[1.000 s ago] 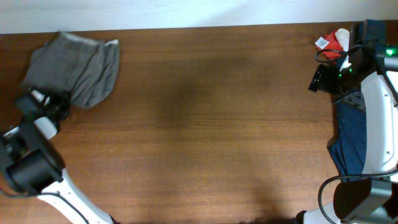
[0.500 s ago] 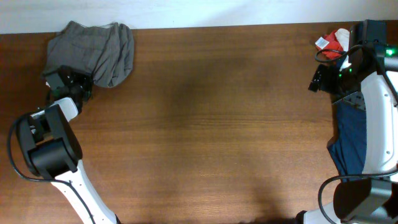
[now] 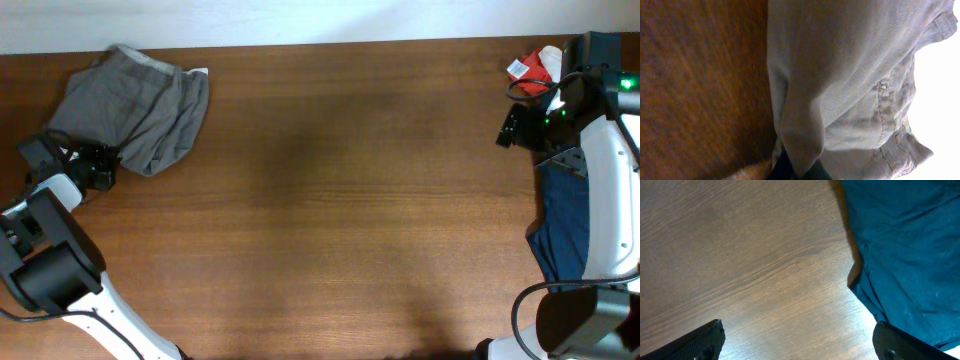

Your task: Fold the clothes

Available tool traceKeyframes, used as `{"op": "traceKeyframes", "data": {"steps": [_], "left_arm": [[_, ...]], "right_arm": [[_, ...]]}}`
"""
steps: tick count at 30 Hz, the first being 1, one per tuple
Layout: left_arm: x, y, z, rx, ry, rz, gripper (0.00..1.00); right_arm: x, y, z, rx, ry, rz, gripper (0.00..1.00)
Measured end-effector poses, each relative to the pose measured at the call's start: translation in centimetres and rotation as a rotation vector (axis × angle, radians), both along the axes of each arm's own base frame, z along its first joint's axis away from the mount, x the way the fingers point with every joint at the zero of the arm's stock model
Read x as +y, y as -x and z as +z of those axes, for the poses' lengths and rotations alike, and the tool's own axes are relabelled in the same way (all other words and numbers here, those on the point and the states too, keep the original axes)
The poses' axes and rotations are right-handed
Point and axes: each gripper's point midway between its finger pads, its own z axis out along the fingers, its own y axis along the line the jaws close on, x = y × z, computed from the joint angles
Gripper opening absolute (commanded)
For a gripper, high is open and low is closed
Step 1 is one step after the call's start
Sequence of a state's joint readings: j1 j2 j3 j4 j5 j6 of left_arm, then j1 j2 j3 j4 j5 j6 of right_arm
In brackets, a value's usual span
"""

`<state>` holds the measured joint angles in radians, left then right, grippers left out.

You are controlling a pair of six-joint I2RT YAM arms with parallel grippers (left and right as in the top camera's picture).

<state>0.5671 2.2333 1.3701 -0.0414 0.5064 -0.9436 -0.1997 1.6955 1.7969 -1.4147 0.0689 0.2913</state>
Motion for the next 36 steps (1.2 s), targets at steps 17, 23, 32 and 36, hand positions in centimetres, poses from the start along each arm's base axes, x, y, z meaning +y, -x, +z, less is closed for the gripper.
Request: {"op": "traceKeyframes", "data": {"steps": [17, 23, 32, 36], "left_arm": [[2.6, 1.9, 0.1, 0.093, -0.01, 0.173, 0.01], [1.8, 1.5, 0.0, 0.143, -0.035, 0.255, 0.01], [-2.1, -1.1, 0.4, 0.13, -0.074, 0.251, 0.21], [-2.1, -1.1, 0.4, 0.137, -0.071, 0.249, 0.2]], "right_arm": [[0.0, 0.0, 0.0, 0.0, 0.0, 0.0, 0.98], [0.0, 0.0, 0.0, 0.0, 0.0, 0.0, 0.98], [0.0, 0.0, 0.0, 0.0, 0.0, 0.0, 0.98], [0.0, 0.0, 0.0, 0.0, 0.0, 0.0, 0.98]]}}
